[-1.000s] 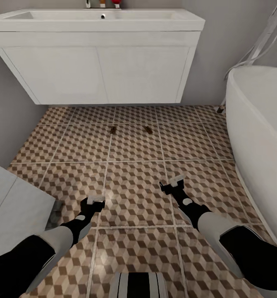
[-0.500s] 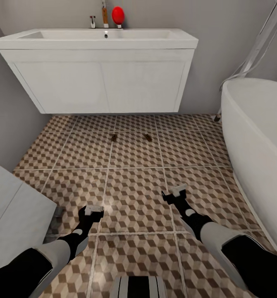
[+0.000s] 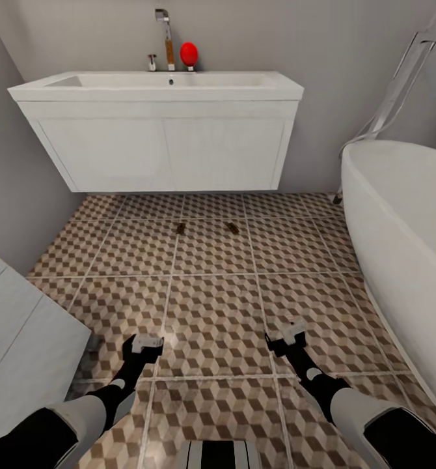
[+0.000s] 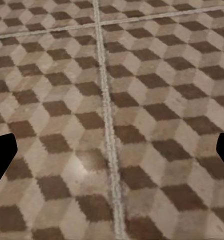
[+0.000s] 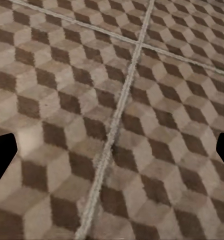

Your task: Take the four mousetraps from the cabinet in the bathroom and place them on the bathroom floor. Make sure all four end up on the same floor surface, and ensure that at least two of them are either under or directly next to the same bathroom sink.

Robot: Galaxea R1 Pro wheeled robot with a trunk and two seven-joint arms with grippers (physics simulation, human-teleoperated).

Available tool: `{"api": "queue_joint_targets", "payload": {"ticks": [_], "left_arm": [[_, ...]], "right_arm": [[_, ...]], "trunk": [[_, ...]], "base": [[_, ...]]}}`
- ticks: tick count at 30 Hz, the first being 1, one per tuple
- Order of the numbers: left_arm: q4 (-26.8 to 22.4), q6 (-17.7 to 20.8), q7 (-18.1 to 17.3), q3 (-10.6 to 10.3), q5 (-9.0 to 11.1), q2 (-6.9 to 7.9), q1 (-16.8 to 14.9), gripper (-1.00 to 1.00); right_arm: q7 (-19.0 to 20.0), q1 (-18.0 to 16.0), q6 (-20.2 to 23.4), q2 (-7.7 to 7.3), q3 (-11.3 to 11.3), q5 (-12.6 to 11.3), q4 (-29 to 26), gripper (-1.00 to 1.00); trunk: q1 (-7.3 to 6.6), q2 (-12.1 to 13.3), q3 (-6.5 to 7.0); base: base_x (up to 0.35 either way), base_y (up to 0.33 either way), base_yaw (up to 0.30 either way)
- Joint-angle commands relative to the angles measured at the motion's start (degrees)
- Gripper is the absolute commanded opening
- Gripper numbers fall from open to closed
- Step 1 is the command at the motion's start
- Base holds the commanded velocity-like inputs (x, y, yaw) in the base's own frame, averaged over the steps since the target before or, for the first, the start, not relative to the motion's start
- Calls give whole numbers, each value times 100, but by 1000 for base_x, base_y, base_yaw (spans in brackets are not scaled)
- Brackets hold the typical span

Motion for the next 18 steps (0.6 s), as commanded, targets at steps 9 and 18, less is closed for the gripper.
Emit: {"api": "queue_joint_targets", "payload": {"ticks": [9,18], "left_arm": [[26,-43,-138,-40,25,92,104,100],[27,-43,-138,-40,25,157,193,100]], "right_arm": [[-31,473,-183,-144,48,-60,11,100],[-47,817,-202,-236,38,-72,11,100]], "trunk": [[-24,11,197],[-67,62,392]], "base": [[0,0,0],[0,0,0]]}}
